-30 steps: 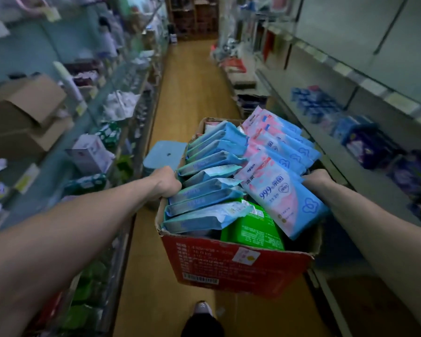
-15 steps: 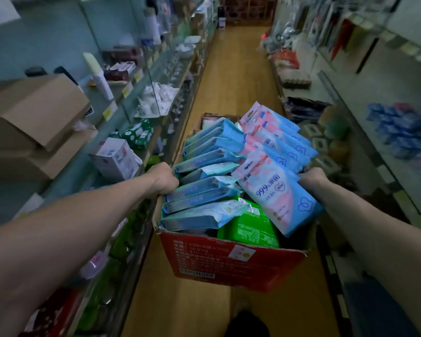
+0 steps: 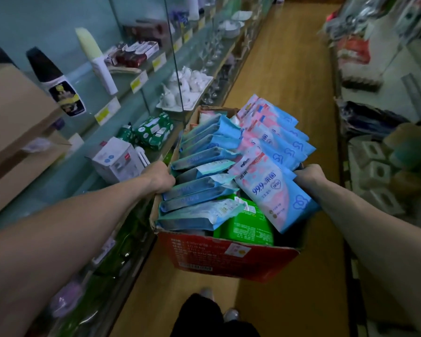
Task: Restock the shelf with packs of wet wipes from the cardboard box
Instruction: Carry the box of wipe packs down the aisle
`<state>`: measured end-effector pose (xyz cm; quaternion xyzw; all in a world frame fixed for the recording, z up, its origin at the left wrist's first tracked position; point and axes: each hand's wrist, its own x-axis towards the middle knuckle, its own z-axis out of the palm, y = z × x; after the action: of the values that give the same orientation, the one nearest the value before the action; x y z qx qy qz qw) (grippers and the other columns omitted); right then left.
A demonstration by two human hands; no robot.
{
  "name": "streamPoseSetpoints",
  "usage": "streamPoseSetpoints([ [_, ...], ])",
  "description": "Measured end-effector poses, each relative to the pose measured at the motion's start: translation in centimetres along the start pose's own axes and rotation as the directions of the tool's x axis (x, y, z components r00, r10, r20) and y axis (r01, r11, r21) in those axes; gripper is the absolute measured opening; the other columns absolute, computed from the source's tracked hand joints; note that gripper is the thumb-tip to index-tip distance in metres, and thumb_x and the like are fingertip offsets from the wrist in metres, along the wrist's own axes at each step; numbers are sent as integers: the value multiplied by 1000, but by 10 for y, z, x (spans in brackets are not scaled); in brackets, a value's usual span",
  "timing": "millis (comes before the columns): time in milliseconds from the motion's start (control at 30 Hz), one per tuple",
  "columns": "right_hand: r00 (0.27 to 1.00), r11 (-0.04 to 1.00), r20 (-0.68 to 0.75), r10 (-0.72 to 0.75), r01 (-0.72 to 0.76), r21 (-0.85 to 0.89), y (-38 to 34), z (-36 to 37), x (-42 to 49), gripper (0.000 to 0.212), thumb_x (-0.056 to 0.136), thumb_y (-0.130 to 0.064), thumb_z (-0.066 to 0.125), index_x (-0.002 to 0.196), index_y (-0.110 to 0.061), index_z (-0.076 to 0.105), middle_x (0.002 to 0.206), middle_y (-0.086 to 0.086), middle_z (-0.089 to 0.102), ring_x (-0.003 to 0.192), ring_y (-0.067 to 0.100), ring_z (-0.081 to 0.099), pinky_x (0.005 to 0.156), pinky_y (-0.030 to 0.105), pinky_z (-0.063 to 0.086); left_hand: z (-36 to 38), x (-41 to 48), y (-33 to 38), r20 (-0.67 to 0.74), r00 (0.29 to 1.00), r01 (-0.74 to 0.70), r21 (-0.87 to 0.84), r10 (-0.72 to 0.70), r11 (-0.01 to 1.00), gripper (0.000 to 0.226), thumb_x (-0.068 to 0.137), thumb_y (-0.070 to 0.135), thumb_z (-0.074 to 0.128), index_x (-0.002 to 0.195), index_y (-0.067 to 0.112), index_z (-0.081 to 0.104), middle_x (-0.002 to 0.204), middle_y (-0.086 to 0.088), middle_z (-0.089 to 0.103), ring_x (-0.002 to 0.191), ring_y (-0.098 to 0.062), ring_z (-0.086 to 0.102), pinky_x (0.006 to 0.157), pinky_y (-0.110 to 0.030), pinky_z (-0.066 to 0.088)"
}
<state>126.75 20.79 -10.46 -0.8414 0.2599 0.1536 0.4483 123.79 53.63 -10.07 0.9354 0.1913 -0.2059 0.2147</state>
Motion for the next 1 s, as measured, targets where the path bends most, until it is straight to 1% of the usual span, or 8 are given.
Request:
streamPoseSetpoints([
  [100, 999, 1000, 32, 8, -8, 29, -16, 11, 37, 17, 87, -14, 62, 77, -5, 52, 83, 7, 58, 77, 21, 54, 66, 33, 37, -1, 39, 8, -6, 1000, 18, -22, -18, 1000, 32, 88, 9, 52, 58, 8, 40, 62, -10, 41, 57, -21, 37, 53, -30, 27],
  [233, 1000, 1000, 22, -8, 8, 3, -27, 33, 82, 19, 83, -19, 67, 84, -3, 57, 79, 7, 60, 73, 22, 58, 62, 34, 40, 2, 86, 16, -43, 999, 33, -10, -33, 999, 27, 88, 11, 54, 63, 4, 47, 66, -11, 47, 59, -23, 44, 53, -29, 32],
  [333, 999, 1000, 32, -4, 4, 4, -28, 51, 113, 20, 84, -18, 66, 91, -2, 58, 78, 6, 60, 70, 22, 58, 63, 34, 41, 9, 121, 16, -49, 998, 27, -6, -28, 1000, 29, 87, 9, 54, 61, 5, 43, 65, -11, 45, 58, -22, 42, 50, -29, 29],
  [533, 1000, 1000, 22, -18, 18, -10, -32, 80, 166, 19, 86, -18, 65, 82, -3, 55, 76, 5, 57, 63, 18, 52, 60, 33, 39, 24, 180, 14, -65, 997, 37, 0, -36, 999, 35, 88, 9, 55, 56, 6, 41, 62, -9, 42, 55, -20, 39, 46, -28, 26],
  [633, 1000, 1000, 11, -16, 16, -11, -29, 94, 188, 20, 85, -20, 66, 78, -6, 54, 83, 9, 62, 71, 24, 59, 62, 34, 43, 33, 202, 10, -51, 998, 30, -22, -31, 999, 30, 87, 11, 57, 59, 5, 47, 66, -9, 48, 61, -23, 46, 50, -28, 32],
  [733, 1000, 1000, -4, 5, -6, -19, -24, 107, 204, 20, 86, -19, 64, 76, -7, 52, 82, 9, 61, 75, 27, 60, 65, 36, 45, 45, 220, 6, -49, 998, 34, -28, -36, 999, 28, 86, 14, 57, 60, 6, 50, 72, -11, 53, 72, -28, 55, 60, -28, 38],
  [867, 1000, 999, -13, 23, -24, -27, -20, 120, 222, 19, 85, -19, 65, 77, -6, 54, 84, 10, 62, 80, 29, 62, 66, 37, 45, 57, 242, 2, -56, 997, 54, -49, -57, 997, 30, 85, 13, 59, 58, 6, 48, 74, -13, 53, 74, -28, 54, 61, -28, 36],
  [1000, 999, 1000, -33, 25, -26, -12, -22, 125, 232, 22, 87, -22, 66, 74, -9, 52, 80, 6, 59, 76, 25, 58, 64, 34, 42, 59, 258, 3, -70, 996, 57, -54, -61, 997, 28, 84, 15, 61, 61, 5, 51, 83, -18, 58, 78, -31, 57, 63, -30, 40],
])
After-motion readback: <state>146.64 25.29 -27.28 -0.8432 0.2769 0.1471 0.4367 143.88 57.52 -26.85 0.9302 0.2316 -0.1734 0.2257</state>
